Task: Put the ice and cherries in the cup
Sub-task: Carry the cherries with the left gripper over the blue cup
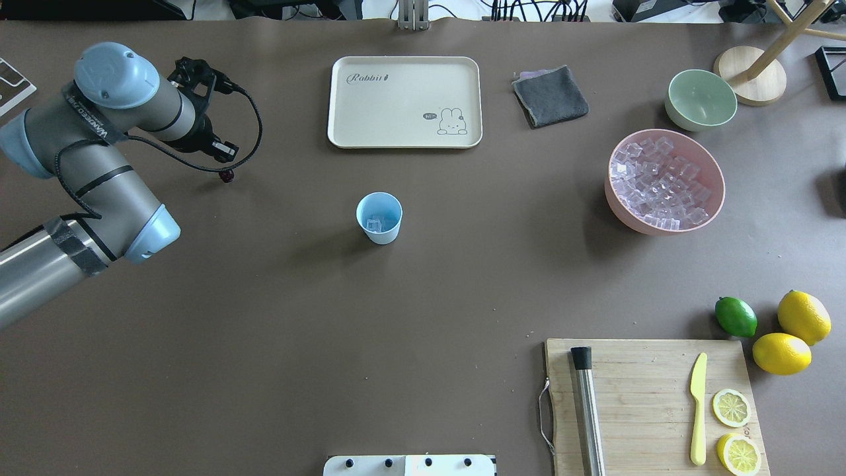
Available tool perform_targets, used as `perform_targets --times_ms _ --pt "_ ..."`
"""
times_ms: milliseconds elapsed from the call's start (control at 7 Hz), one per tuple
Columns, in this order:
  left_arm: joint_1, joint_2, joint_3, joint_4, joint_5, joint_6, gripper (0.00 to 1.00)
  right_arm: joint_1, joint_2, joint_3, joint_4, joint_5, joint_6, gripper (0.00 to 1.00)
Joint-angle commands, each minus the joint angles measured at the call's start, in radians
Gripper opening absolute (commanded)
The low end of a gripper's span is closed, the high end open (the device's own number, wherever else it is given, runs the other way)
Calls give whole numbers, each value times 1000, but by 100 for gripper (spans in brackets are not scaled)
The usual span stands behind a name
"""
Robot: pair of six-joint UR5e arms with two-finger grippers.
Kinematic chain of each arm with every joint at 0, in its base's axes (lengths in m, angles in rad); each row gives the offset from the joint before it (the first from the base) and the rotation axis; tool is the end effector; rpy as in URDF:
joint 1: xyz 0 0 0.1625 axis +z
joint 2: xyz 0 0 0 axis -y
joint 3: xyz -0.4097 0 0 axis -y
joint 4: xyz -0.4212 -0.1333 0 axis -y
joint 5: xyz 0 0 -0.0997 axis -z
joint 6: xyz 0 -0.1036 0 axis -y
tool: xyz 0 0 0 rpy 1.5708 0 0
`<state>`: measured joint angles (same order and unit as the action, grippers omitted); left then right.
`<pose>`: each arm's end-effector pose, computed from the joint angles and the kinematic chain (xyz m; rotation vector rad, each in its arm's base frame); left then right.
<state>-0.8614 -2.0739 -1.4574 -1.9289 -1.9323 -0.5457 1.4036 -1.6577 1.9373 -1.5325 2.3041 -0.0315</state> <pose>0.3997 -0.6139 0.3647 0.3975 0.7151 0.2896 -0.0182 -0.4919 0.4964 0.2544 -0.7485 -0.3048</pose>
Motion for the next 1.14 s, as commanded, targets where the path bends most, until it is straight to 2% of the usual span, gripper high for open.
perform_targets --times_ms 0,143,286,429,571,714,857,1000 --pt "-2 -84 -178 267 -52 -19 0 0 3 0 0 1 4 97" --pt "5 -150 -246 365 -98 -142 0 0 3 -1 0 1 7 97" --pt "46 -172 -292 358 -137 -236 0 0 1 -3 0 0 4 97" --pt "114 -260 -270 358 -131 -355 0 0 1 -4 0 1 2 97" --pt "140 -282 -235 347 -126 -371 0 0 1 -4 0 1 2 97" --pt "142 -276 -186 293 -125 -370 0 0 1 -6 0 1 -1 97" --pt "146 -272 -85 171 -82 -369 0 0 1 -3 0 1 1 97" --pt "150 -261 -40 92 -74 -375 0 0 3 -3 0 1 2 97"
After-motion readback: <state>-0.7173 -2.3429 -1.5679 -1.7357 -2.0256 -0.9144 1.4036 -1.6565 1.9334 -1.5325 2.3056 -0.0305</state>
